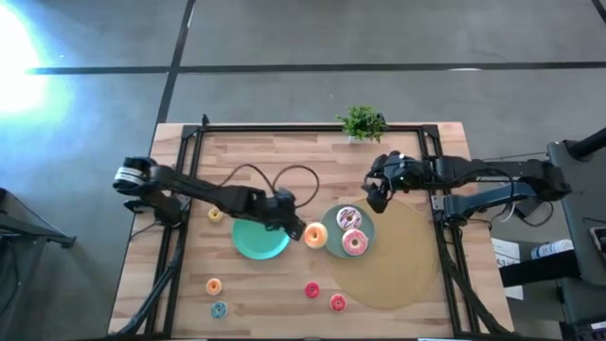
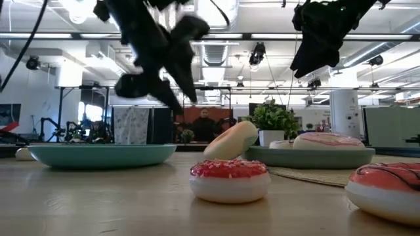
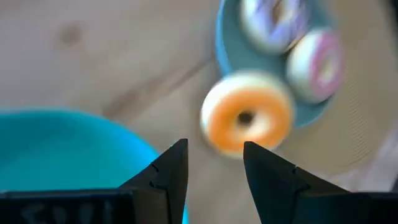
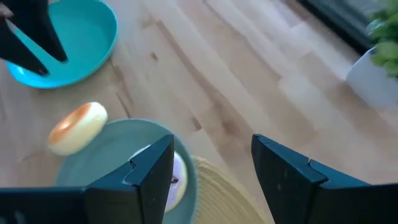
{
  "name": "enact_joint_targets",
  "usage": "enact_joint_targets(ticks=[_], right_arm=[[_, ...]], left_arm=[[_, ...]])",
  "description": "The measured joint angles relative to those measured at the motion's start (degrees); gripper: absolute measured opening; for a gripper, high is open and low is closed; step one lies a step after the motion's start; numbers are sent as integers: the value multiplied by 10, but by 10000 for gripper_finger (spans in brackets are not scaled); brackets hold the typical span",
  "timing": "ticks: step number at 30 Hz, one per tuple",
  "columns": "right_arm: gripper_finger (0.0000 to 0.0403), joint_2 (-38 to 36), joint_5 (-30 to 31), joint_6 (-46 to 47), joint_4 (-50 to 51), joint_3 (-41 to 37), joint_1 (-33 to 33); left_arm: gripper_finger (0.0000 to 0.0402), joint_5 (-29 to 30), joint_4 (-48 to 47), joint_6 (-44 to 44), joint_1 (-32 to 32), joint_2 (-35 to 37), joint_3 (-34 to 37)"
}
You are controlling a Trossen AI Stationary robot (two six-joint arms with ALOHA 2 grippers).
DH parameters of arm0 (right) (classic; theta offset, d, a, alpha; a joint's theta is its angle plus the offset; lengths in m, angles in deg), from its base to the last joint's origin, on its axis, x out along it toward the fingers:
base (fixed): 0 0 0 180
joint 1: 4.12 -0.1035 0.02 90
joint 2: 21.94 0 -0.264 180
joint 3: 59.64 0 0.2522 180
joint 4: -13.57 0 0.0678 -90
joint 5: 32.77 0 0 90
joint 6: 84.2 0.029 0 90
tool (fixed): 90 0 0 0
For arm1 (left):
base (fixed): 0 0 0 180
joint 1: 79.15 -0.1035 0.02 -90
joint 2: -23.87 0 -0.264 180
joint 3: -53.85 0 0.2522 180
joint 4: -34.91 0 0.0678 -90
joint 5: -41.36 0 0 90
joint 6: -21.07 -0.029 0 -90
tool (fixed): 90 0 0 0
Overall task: Pick & Place donuts
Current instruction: Put the large blue donut on the blue plate
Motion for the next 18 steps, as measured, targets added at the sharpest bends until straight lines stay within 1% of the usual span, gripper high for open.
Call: enact_joint_targets(ticks=[3,5,10,15,18], right_arm=[[205,13,-20,14,-4,0,0],[205,19,-24,16,-3,0,-1],[205,25,-26,23,-4,0,-1],[206,20,-26,23,-9,0,0],[205,17,-26,27,-9,0,0]], left_arm=[[128,-38,1,-24,1,-42,-21],[128,-36,7,-55,7,-62,-43],[128,-8,3,-132,2,-106,-79],[128,-4,4,-166,-9,-129,-94],[128,-3,8,-171,-17,-141,-93]])
